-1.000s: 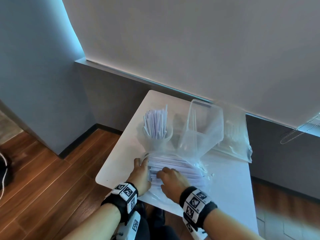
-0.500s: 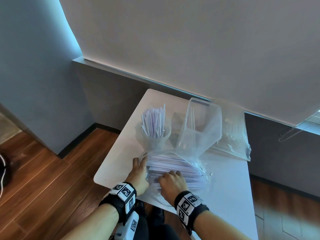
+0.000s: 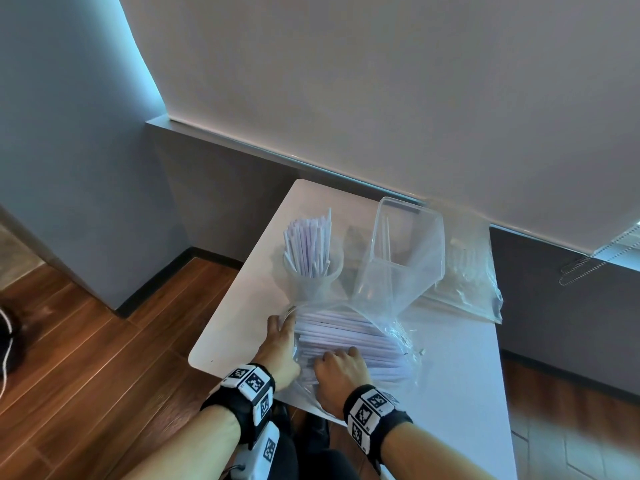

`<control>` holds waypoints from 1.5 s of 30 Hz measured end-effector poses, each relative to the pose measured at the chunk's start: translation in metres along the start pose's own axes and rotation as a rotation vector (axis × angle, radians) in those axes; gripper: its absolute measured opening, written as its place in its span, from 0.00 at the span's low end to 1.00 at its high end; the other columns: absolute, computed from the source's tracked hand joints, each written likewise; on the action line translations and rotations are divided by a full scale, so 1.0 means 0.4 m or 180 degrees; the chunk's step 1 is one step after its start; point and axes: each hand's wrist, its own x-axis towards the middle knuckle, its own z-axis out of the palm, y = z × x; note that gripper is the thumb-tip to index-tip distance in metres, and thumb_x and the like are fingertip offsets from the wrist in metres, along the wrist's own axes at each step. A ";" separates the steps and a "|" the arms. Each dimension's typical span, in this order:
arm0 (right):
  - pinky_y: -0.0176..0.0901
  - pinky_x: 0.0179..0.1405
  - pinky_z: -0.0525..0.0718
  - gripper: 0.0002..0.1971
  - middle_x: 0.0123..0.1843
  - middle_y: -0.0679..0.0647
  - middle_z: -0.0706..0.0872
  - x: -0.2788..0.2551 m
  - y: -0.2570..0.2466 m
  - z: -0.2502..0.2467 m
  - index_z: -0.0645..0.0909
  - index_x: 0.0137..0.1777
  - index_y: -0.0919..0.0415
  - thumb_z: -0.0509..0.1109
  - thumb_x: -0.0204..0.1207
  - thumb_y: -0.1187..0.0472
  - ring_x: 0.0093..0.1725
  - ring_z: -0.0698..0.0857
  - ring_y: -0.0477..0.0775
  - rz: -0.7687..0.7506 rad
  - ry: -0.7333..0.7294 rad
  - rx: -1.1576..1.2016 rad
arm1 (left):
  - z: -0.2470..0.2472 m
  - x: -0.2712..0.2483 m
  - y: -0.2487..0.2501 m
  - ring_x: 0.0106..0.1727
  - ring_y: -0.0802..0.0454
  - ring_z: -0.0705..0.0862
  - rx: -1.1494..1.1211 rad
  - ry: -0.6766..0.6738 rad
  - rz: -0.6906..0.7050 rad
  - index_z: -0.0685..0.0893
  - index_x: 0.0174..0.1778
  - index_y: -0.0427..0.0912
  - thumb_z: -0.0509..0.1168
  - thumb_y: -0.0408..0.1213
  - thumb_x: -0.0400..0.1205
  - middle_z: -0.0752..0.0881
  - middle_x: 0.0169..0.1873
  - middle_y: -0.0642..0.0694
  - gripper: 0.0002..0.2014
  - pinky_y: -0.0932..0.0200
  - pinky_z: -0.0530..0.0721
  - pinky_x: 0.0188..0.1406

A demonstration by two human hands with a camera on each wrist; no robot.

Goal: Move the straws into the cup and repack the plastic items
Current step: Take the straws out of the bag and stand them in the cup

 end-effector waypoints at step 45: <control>0.44 0.50 0.86 0.23 0.44 0.52 0.90 0.187 0.205 -0.571 0.85 0.53 0.57 0.78 0.69 0.39 0.39 0.87 0.48 0.0214 0.1033 0.2149 | 0.002 -0.004 -0.006 0.72 0.46 0.74 0.0013 0.0045 0.0103 0.46 0.85 0.52 0.71 0.23 0.70 0.57 0.74 0.47 0.54 0.68 0.68 0.69</control>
